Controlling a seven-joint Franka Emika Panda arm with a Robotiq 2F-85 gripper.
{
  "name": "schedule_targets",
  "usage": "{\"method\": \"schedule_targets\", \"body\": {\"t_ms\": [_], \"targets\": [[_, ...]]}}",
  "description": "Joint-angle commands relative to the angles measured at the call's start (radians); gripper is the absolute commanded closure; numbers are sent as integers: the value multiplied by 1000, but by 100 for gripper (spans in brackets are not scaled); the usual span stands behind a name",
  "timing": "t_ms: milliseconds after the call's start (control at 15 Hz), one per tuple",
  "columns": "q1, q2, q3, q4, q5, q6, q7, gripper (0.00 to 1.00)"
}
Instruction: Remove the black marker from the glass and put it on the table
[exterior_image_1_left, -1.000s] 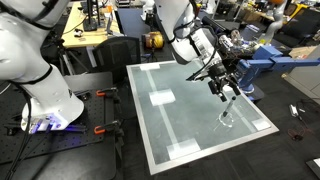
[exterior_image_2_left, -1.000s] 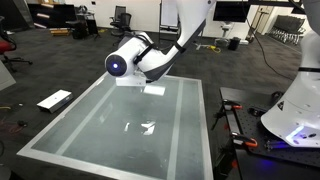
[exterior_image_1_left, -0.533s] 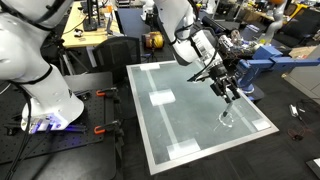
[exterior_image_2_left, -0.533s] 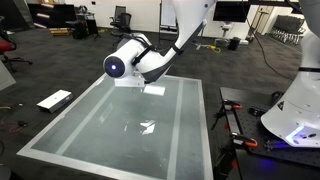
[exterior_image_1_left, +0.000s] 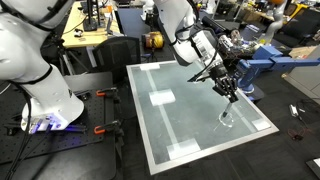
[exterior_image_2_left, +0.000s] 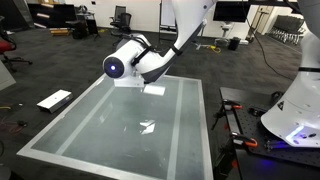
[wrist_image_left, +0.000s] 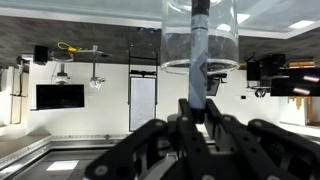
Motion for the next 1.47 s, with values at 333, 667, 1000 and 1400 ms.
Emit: {"method": "schedule_targets", "body": {"t_ms": [333,667,1000,1400], "targets": [[16,-32,-1,-7,13,-56,-10,95],[29,-90,7,-36,18,-90,-6,95],[58,-169,15,-71,15,-167,6,95],[76,-311,60,-172,7,-162,-9,95]]}}
